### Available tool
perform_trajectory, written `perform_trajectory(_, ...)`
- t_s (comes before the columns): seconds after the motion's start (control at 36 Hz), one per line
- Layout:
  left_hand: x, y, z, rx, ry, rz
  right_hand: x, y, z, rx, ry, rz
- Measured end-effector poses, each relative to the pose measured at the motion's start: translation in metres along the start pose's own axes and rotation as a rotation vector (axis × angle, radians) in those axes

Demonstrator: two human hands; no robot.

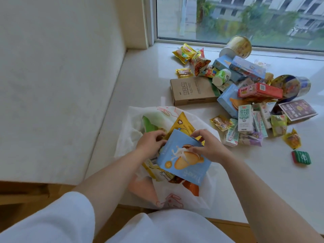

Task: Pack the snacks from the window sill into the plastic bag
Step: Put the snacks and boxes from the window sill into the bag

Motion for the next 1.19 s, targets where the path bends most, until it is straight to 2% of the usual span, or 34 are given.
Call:
perform_trajectory(0.08, -0.002, 0.006, -0.002, -0.008, -0.023, -0.099, 0.012, -0.001, 0.001, 0.001, 0.063, -0.175)
perform_trajectory(0.19, -0.006, 0.009, -0.006, -0.033, 0.013, -0.181, 0.017, 0.0, 0.003, 0.0, 0.044, -0.212)
perform_trajectory(0.36, -0.022, 0.042, -0.031, -0.224, 0.218, -0.02, 0.016, 0.005, 0.007, -0.037, 0.018, -0.273)
perform_trajectory(0.42, -0.021, 0.051, -0.042, -0.257, 0.278, -0.043, 0.019, 0.009, 0.008, -0.059, 0.026, -0.298)
perform_trajectory(0.53, -0.014, 0.046, -0.05, -0.263, 0.299, -0.068, 0.034, 0.016, 0.008, -0.095, 0.07, -0.389)
perform_trajectory(0.58, -0.012, 0.045, -0.051, -0.3, 0.29, -0.142, 0.038, 0.018, 0.009, -0.082, 0.072, -0.388)
perform_trajectory(0.69, -0.023, 0.055, -0.06, -0.421, 0.242, -0.484, 0.034, 0.017, 0.015, -0.059, 0.068, -0.37)
perform_trajectory(0.75, -0.032, 0.061, -0.066, -0.429, 0.247, -0.514, 0.031, 0.015, 0.017, -0.046, 0.065, -0.341)
perform_trajectory(0.83, -0.03, 0.075, -0.075, -0.339, 0.413, -0.341, 0.029, 0.014, 0.02, -0.033, 0.069, -0.319)
perform_trajectory(0.92, -0.02, 0.096, -0.086, -0.221, 0.598, 0.217, 0.029, 0.016, 0.023, -0.023, 0.067, -0.298)
perform_trajectory(0.94, -0.017, 0.1, -0.088, -0.16, 0.59, 0.389, 0.029, 0.017, 0.024, -0.018, 0.066, -0.297)
perform_trajectory(1.0, -0.013, 0.103, -0.092, -0.022, 0.517, 0.545, 0.029, 0.021, 0.027, -0.009, 0.074, -0.311)
perform_trajectory(1.08, -0.018, 0.095, -0.1, 0.189, 0.356, 0.563, 0.029, 0.026, 0.03, -0.003, 0.079, -0.339)
perform_trajectory(1.19, -0.034, 0.089, -0.117, 0.447, 0.153, 0.575, 0.032, 0.04, 0.03, -0.15, -0.071, -0.534)
Point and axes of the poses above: each hand's wrist, its own z-axis towards the middle knuckle, its own x-axis out of the palm, y = z × x, the point moved 3 cm from there along z, towards the middle knuckle, and after that the axes turned 13 degrees about x, right-handed, at the moved point
